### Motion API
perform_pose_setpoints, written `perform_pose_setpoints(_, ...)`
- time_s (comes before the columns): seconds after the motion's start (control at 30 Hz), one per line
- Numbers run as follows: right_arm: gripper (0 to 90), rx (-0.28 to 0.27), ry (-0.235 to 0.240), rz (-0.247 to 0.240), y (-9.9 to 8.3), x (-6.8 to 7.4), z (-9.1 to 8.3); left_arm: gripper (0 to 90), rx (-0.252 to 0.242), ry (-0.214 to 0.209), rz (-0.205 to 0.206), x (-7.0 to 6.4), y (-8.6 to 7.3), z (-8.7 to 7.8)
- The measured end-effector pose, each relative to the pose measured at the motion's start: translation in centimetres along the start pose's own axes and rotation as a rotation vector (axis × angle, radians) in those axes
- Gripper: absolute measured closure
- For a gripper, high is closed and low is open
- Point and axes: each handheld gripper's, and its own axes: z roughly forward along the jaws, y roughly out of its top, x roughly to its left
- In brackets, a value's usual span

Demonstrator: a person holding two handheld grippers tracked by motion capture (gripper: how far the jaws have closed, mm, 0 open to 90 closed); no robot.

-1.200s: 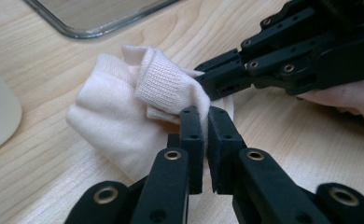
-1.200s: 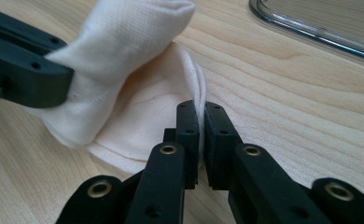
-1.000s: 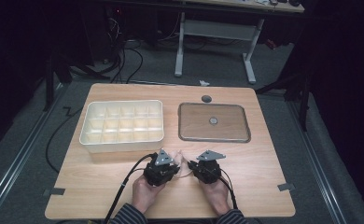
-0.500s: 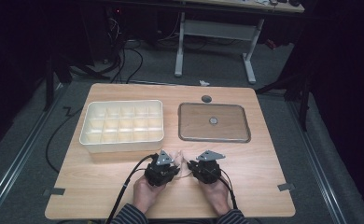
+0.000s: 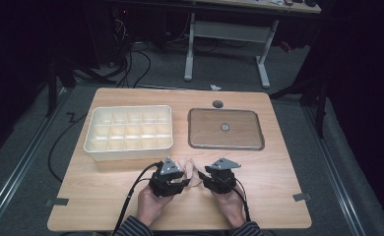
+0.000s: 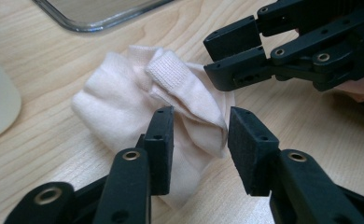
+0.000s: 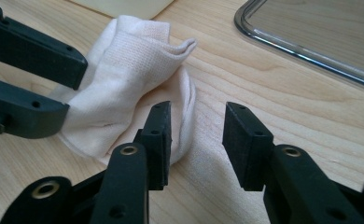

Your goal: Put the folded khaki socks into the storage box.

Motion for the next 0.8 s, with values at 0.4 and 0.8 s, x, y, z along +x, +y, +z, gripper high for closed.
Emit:
perform_pose_setpoints(0.4,50.5,-0.055,0.005,-0.055,1.8,1.6,-1.7,53.2,0.004,0.108,-0.092,1.5,-0.5,-0.9)
perform_pose_setpoints(0.8,39.9,-0.003,-0.018,-0.098,2.9,3.4,0.6,47.2,0.049,0.139,-0.122,1.9,-1.0,0.6)
